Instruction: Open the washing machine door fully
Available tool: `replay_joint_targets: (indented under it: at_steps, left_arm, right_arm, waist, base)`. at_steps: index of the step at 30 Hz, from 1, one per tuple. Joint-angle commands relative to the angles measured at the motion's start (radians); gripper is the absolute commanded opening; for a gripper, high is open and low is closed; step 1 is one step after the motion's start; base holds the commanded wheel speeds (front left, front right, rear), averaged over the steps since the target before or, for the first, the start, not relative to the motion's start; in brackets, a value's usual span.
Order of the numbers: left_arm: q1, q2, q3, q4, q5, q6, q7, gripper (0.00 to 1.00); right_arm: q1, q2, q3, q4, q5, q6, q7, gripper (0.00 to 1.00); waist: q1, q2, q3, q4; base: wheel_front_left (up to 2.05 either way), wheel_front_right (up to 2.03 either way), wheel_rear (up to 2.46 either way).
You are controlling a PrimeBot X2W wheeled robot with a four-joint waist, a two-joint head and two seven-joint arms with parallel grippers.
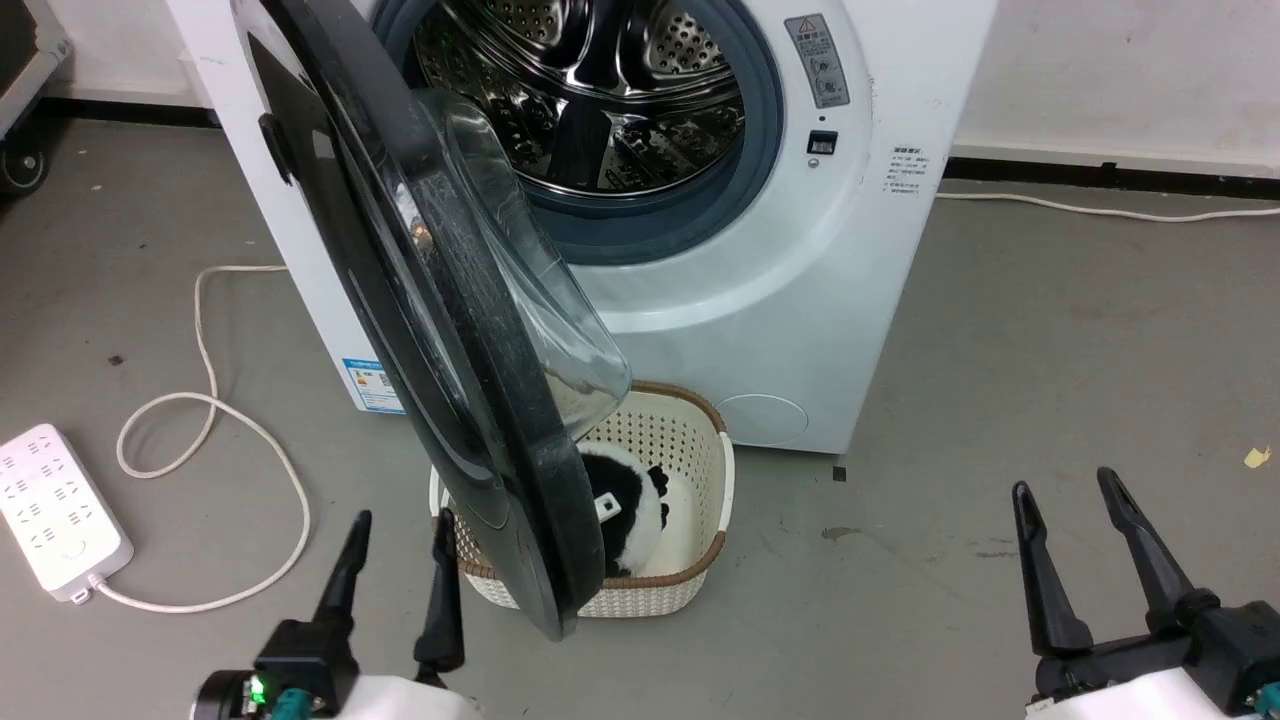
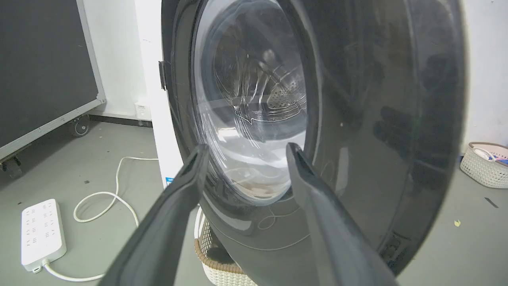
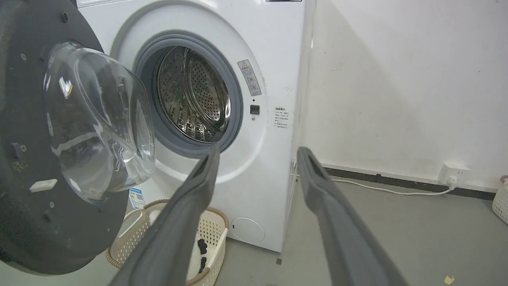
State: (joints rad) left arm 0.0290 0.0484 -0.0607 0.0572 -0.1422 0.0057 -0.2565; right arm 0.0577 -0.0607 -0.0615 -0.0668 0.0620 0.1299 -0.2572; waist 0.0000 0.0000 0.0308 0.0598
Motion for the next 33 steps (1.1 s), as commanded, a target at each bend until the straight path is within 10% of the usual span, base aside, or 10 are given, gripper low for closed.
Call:
replay_joint_targets:
  at_steps: [1,12,14,33]
  left_arm:
    - [0.010,0.002,-0.011,0.015,0.017,-0.004,-0.005,1.00]
    - [-0.002,0.002,-0.025,0.021,0.022,-0.001,-0.005,1.00]
    - [-0.004,0.002,-0.029,0.018,0.022,-0.007,-0.005,0.00]
    - [-0.122,0.002,0.109,-0.381,-0.075,0.052,-0.005,0.00]
  right_arm:
    - [0.015,0.006,-0.002,0.005,0.001,0.001,-0.004,1.00]
    - [0.011,0.010,-0.010,0.015,0.040,0.001,-0.004,1.00]
    - [0.009,0.010,-0.010,0.015,0.049,0.001,-0.004,1.00]
    - [0.009,0.010,-0.006,0.036,0.082,0.001,-0.004,1.00]
  waist:
    - [0.0000,0.0000,0.001,-0.001]
    - [0.0000,0.0000,0.001,0.008]
    - [0.0000,0.0000,0.002,0.008]
    - [0.0000,0.0000,-0.018,0.005]
  base:
    - [0.00,0.00,0.00]
    - [0.00,0.00,0.00]
    - [0.00,0.00,0.00]
    - [0.00,0.00,0.00]
